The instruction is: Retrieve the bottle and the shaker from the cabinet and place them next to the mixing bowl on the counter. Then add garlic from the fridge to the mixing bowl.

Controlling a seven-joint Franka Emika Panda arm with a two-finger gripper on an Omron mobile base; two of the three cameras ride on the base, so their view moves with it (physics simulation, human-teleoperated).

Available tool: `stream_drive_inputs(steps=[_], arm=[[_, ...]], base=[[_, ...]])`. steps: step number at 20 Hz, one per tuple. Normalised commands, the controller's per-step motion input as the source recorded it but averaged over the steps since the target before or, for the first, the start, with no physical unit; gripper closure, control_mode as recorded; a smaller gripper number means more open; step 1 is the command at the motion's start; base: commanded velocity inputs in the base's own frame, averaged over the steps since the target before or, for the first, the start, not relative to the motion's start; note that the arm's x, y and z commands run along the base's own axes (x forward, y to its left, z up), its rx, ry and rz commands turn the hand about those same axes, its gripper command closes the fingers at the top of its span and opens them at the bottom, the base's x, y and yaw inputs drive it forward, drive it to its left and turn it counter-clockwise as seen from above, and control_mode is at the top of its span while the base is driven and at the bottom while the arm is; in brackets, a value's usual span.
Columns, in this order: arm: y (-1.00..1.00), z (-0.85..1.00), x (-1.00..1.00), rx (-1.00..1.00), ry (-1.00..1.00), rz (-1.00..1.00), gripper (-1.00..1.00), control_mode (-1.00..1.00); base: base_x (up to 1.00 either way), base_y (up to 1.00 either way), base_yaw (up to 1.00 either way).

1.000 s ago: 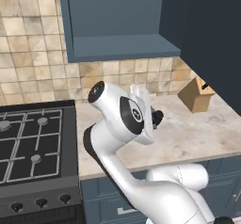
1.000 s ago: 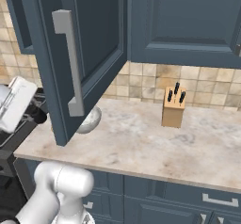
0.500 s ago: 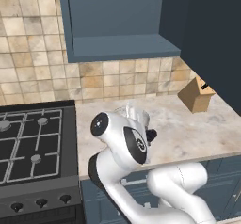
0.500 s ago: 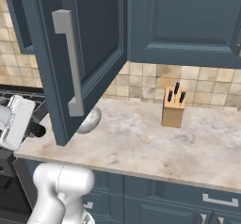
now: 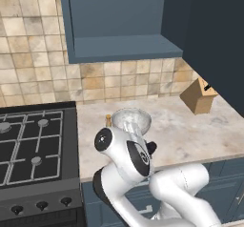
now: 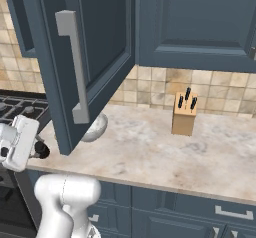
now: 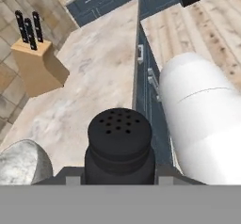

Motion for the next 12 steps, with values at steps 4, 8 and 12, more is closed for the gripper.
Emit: stream_drive_inputs(steps=[4,8,12], arm=[[0.0,-0.02,0.19,-0.24,0.27,0.08,1.0,-1.0],[0.02,-0.33,0.15,-0.31,0.12,0.09,1.0,-1.0],[0.01,-0.56,0.03,-0.22,0.0,0.09,1.0,-1.0]], base=[[0.0,0.0,0.0],[0.0,0.0,0.0],[0.0,0.0,0.0]])
